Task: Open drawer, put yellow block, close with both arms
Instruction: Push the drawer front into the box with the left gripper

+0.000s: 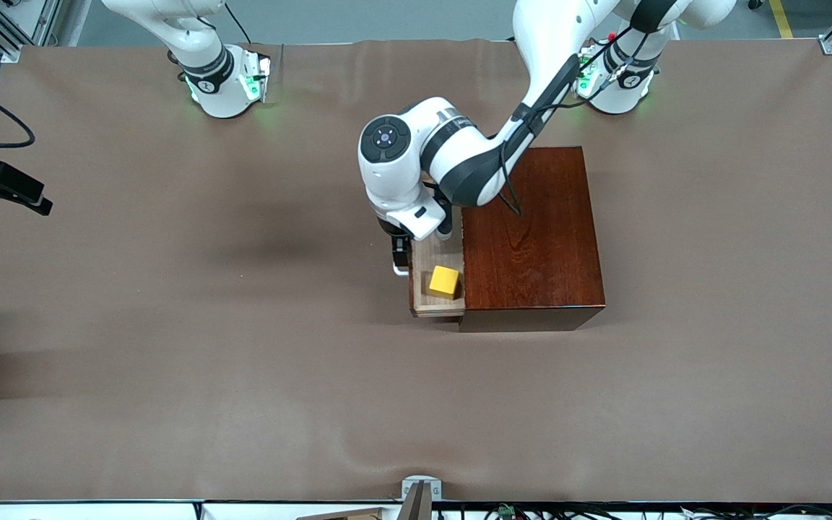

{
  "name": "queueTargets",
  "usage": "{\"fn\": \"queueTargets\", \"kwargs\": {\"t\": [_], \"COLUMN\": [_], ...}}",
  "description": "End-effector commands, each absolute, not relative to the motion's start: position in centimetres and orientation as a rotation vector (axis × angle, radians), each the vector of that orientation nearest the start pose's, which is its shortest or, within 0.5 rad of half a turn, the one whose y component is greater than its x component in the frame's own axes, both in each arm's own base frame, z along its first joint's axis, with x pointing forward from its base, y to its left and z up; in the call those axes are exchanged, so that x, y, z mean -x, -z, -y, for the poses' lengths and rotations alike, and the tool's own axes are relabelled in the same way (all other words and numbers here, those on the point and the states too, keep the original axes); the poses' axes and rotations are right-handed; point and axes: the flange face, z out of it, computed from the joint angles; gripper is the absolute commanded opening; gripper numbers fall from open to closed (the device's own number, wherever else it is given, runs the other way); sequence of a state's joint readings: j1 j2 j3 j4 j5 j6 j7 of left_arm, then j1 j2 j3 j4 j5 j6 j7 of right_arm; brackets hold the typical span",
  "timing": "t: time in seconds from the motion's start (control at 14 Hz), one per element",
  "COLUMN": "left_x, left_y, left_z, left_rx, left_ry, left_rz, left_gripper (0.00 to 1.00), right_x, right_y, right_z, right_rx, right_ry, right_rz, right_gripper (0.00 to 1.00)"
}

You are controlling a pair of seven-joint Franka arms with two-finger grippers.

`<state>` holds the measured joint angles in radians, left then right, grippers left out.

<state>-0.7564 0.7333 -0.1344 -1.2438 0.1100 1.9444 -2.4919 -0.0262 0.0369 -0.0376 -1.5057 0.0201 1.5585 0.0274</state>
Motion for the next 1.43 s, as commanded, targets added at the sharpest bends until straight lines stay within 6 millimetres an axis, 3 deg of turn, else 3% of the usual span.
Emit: {"fn": "queueTargets", "kwargs": {"t": [0.0,0.29,0.5,0.64,0.93,1.07,1.14,1.36], "left_x": [-51.3,-53.1,-54.0,-54.1,-53.2,-51.3,-51.0,-51.2], "left_y": [-31.9,-31.4,-31.3,-31.2,-32.1,-33.5,-35.3,-40.7], "left_z": [51.7,48.8,47.2,47.0,48.6,51.0,51.5,50.9], "left_rx": [-2.271,-2.254,-2.274,-2.299,-2.311,-2.331,-2.315,-2.249], "left_ry": [-0.155,-0.203,-0.345,-0.451,-0.436,-0.438,-0.436,-0.431], "left_rz": [-2.357,-2.457,-2.47,-2.44,-2.392,-2.321,-2.293,-2.249], "left_gripper": [1.0,1.0,1.0,1.0,1.0,1.0,1.0,1.0], "right_x": [-56.1,-56.2,-56.2,-56.1,-56.2,-56.2,-56.2,-56.1], "right_y": [-63.6,-63.5,-63.4,-63.4,-63.5,-63.5,-63.4,-63.4], "right_z": [3.7,3.7,3.7,3.8,3.7,3.7,3.7,3.6], "right_rx": [3.125,3.123,3.124,3.122,3.124,3.124,3.122,3.122], "right_ry": [0.027,0.024,0.024,0.022,0.027,0.027,0.025,0.022], "right_rz": [-0.153,-0.153,-0.151,-0.155,-0.151,-0.151,-0.153,-0.15], "right_gripper": [1.0,1.0,1.0,1.0,1.0,1.0,1.0,1.0]}}
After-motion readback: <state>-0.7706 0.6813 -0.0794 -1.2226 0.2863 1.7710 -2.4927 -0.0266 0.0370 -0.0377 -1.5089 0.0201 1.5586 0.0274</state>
